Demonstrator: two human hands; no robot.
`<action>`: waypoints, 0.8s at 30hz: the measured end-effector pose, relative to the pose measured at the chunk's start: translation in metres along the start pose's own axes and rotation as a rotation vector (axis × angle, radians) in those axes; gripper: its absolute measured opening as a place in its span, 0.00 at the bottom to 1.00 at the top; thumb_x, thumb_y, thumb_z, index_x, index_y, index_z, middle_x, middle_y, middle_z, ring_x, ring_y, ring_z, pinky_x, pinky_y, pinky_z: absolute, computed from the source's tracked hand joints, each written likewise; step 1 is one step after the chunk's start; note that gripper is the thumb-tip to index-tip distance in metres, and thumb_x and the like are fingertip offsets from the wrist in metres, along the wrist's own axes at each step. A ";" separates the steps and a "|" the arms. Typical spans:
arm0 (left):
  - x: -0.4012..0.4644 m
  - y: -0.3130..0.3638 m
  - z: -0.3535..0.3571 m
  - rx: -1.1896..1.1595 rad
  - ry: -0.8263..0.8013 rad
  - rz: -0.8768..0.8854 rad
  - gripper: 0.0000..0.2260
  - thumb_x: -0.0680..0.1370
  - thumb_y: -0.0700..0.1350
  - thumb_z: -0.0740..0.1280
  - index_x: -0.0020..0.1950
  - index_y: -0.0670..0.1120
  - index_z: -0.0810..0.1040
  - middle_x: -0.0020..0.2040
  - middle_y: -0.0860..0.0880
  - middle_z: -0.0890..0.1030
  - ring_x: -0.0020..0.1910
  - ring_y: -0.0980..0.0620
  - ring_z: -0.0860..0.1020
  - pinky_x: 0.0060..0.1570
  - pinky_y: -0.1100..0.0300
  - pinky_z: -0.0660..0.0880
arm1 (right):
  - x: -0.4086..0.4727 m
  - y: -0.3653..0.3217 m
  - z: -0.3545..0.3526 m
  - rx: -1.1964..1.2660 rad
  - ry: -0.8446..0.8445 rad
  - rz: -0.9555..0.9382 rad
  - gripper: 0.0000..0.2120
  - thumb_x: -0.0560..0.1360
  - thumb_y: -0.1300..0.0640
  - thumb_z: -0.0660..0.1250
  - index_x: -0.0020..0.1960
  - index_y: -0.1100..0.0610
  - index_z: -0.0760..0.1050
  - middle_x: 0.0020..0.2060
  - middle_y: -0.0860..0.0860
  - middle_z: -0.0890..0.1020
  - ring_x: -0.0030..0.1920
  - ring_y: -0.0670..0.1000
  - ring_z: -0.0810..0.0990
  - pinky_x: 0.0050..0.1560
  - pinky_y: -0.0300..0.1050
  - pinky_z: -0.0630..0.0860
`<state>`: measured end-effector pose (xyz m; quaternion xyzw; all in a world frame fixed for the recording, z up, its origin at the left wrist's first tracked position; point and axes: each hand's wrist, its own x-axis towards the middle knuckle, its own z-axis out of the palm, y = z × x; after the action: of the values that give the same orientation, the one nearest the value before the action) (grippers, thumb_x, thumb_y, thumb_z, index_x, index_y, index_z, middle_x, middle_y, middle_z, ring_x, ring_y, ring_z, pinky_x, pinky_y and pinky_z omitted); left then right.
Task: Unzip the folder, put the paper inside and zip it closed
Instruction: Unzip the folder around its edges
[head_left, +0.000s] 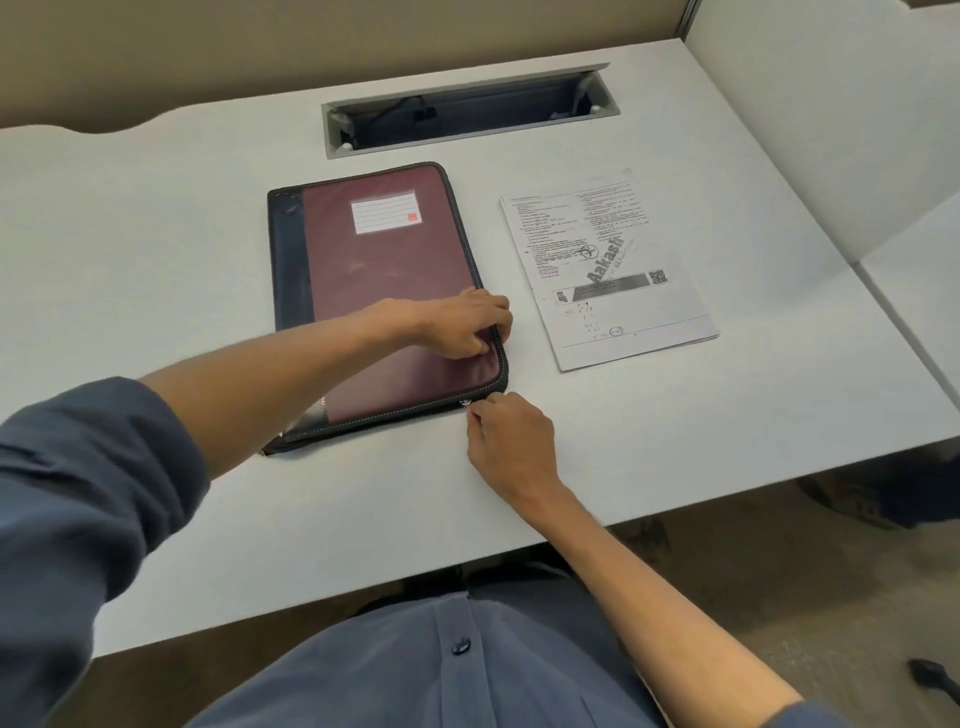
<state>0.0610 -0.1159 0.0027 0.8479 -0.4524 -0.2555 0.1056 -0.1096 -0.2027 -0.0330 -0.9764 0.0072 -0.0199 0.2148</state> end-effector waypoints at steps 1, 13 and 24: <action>0.000 0.000 0.000 -0.006 0.001 -0.002 0.09 0.76 0.35 0.62 0.54 0.43 0.75 0.55 0.45 0.74 0.58 0.46 0.69 0.57 0.62 0.58 | -0.001 -0.006 0.002 0.001 -0.005 -0.002 0.09 0.76 0.60 0.62 0.40 0.59 0.78 0.35 0.51 0.79 0.37 0.53 0.75 0.32 0.45 0.67; -0.007 -0.002 0.004 -0.043 -0.022 -0.055 0.11 0.75 0.35 0.61 0.55 0.43 0.76 0.55 0.46 0.73 0.60 0.45 0.68 0.57 0.59 0.62 | 0.000 -0.082 0.027 0.010 -0.152 -0.180 0.10 0.71 0.65 0.63 0.32 0.58 0.68 0.30 0.51 0.70 0.31 0.54 0.67 0.28 0.43 0.54; -0.001 0.000 0.001 -0.047 -0.030 -0.047 0.10 0.75 0.36 0.61 0.55 0.44 0.76 0.56 0.46 0.73 0.60 0.44 0.69 0.57 0.59 0.61 | 0.000 -0.128 0.048 0.092 -0.188 -0.290 0.08 0.70 0.65 0.66 0.32 0.59 0.73 0.31 0.55 0.78 0.30 0.56 0.68 0.28 0.43 0.55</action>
<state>0.0599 -0.1147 0.0021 0.8517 -0.4277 -0.2811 0.1127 -0.1064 -0.0664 -0.0226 -0.9540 -0.1547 0.0404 0.2538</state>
